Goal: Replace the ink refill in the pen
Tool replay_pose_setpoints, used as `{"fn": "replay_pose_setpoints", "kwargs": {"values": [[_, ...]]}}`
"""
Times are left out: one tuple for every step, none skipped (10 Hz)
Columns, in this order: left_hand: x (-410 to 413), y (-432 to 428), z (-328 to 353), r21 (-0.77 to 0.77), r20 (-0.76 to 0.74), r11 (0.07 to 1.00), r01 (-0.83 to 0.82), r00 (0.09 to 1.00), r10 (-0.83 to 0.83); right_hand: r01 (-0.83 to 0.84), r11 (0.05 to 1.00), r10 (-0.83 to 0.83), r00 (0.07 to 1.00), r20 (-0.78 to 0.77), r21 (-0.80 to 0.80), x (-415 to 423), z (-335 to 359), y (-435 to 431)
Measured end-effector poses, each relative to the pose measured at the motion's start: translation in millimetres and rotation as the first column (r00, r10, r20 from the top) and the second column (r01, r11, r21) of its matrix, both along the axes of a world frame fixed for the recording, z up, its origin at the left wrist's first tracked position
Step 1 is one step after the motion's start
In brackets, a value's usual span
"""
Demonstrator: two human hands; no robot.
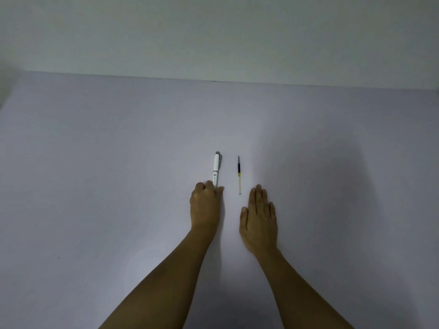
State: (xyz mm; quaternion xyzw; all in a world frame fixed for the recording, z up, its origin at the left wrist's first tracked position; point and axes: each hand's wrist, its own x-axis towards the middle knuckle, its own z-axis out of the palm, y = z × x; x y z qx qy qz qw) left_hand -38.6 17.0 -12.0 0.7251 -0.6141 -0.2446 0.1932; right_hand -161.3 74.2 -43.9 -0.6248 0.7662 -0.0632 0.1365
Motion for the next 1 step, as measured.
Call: {"fn": "replay_pose_setpoints", "kwargs": {"values": [[1.5,-1.1,4.2,0.046,-0.002,0.999,-0.028,1.000,0.028,-0.001,1.000,0.000,0.999,0.050,0.016,0.0,1.5,1.6]]}}
